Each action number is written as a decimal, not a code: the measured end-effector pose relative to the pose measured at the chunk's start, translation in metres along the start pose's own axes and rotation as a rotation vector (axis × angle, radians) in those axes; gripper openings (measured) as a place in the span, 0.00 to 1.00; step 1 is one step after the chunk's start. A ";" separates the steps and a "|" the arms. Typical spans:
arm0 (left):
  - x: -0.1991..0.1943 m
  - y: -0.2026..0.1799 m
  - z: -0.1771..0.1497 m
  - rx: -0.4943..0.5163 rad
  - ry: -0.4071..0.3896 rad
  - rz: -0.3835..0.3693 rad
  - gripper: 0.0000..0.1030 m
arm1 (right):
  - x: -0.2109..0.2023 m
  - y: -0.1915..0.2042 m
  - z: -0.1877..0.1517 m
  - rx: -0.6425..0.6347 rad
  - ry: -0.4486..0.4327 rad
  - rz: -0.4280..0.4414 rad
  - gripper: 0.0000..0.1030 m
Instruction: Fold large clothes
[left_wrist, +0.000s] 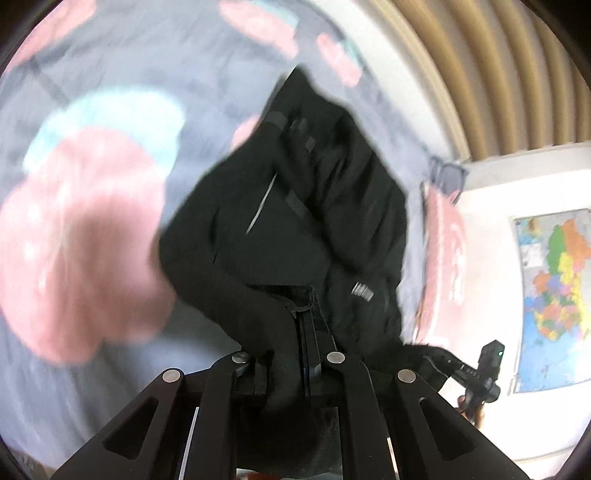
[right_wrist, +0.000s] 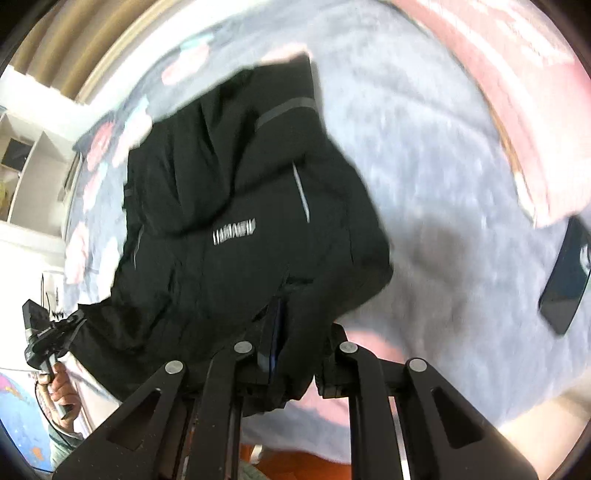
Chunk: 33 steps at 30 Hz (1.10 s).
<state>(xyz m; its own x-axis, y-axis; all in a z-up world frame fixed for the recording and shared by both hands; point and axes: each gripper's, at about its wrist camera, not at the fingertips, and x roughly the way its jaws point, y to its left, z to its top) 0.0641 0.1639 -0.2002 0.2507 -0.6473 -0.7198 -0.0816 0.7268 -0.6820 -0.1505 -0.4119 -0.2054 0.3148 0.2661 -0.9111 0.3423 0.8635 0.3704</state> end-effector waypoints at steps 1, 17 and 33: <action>-0.003 -0.006 0.008 0.006 -0.014 -0.011 0.10 | -0.004 0.000 0.010 0.003 -0.017 0.001 0.17; 0.074 -0.103 0.215 0.085 -0.187 -0.031 0.15 | 0.033 0.035 0.253 0.062 -0.194 -0.063 0.17; 0.256 -0.019 0.267 0.016 0.015 0.099 0.17 | 0.237 0.018 0.305 0.043 0.048 -0.251 0.18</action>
<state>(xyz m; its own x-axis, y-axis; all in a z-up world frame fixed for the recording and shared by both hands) 0.3876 0.0459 -0.3368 0.2281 -0.5752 -0.7855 -0.0897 0.7910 -0.6052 0.2007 -0.4638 -0.3592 0.1733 0.0661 -0.9826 0.4424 0.8862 0.1376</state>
